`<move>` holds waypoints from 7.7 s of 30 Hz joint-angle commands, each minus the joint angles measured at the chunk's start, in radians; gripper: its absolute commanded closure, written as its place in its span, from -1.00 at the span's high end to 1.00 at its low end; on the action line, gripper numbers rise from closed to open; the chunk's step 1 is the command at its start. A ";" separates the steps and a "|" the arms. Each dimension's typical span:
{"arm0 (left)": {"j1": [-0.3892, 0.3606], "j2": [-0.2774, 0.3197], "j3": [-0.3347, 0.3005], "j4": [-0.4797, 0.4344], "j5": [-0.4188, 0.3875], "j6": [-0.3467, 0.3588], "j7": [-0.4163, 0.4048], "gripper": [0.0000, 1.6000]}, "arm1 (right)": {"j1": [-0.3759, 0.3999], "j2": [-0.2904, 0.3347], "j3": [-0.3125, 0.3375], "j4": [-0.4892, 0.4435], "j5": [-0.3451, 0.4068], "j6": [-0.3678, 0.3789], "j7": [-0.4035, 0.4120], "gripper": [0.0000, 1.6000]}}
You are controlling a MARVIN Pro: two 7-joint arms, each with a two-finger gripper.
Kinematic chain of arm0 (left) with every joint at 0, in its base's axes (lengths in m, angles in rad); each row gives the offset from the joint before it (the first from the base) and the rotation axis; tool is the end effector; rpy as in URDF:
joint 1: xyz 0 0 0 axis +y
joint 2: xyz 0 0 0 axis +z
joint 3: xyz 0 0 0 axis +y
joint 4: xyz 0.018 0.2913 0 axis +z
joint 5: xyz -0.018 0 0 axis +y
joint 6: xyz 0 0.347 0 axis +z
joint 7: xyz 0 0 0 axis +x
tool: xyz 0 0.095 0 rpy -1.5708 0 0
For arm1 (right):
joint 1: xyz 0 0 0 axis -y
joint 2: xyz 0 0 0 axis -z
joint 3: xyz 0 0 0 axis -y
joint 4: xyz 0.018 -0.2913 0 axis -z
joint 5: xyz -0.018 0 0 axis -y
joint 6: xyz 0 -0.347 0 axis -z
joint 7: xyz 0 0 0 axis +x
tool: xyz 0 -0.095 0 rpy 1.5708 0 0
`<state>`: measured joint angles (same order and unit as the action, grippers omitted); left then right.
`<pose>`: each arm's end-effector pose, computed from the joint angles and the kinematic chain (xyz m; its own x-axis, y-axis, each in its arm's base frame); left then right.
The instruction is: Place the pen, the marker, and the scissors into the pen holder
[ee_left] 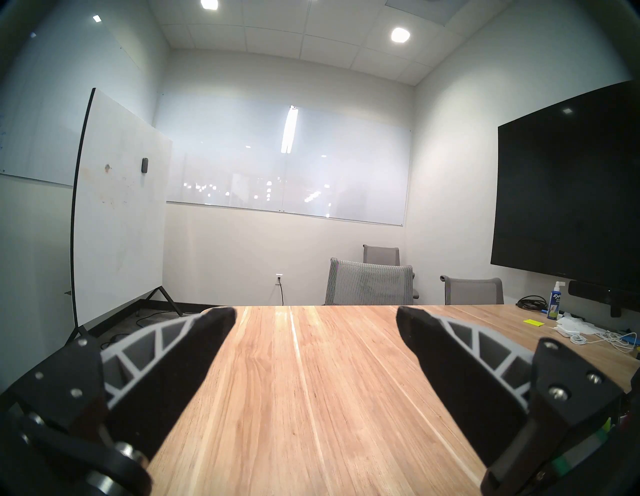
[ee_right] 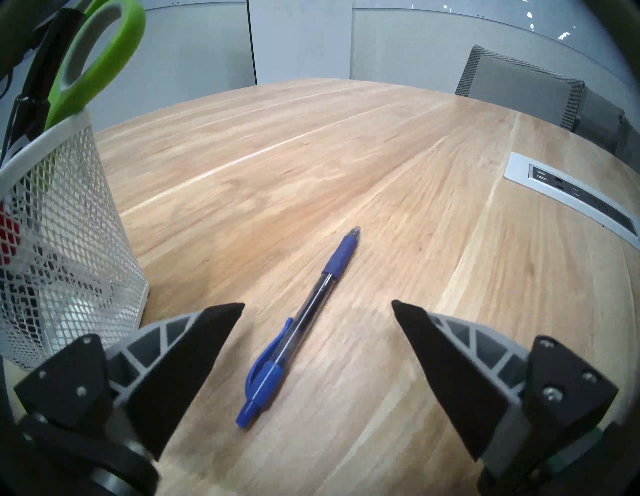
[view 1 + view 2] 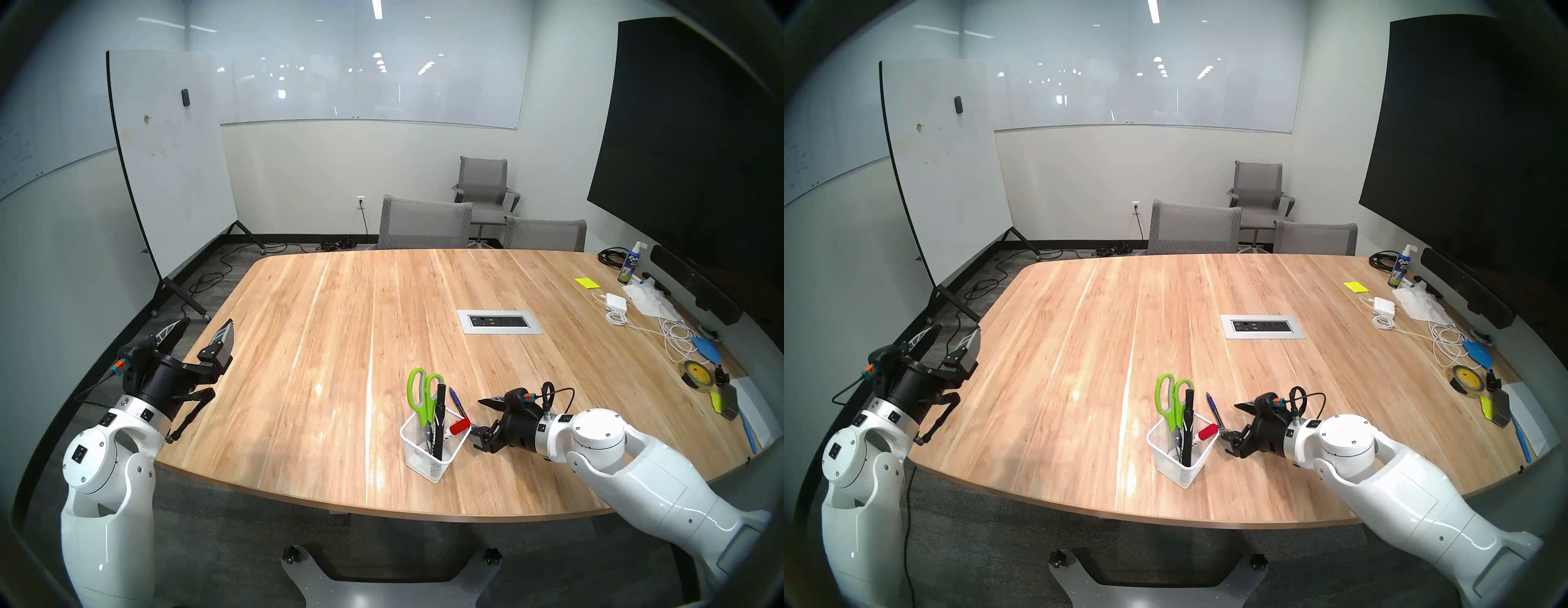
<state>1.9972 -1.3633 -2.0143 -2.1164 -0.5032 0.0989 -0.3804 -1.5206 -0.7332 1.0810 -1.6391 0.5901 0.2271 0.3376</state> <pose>0.3200 0.1495 -0.1928 -0.1443 0.1056 0.9839 -0.1471 -0.9855 0.0842 0.3998 -0.0427 -0.3497 0.3615 0.3447 0.8663 0.6688 -0.7433 0.0167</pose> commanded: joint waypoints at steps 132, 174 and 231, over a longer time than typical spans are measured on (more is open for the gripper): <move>-0.020 -0.036 -0.017 -0.022 0.026 0.016 -0.034 1.00 | 0.018 0.317 0.404 -0.123 -0.166 -0.395 0.496 -1.00; -0.025 -0.047 -0.021 -0.022 0.034 0.022 -0.044 1.00 | 0.020 0.314 0.405 -0.122 -0.167 -0.395 0.500 -1.00; -0.033 -0.061 -0.028 -0.022 0.046 0.028 -0.057 1.00 | 0.020 0.314 0.405 -0.122 -0.167 -0.395 0.499 -1.00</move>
<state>1.9662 -1.4251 -2.0415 -2.1167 -0.4557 0.1270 -0.4368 -1.5150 -0.4218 1.4748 -1.7564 0.4213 -0.1671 0.8392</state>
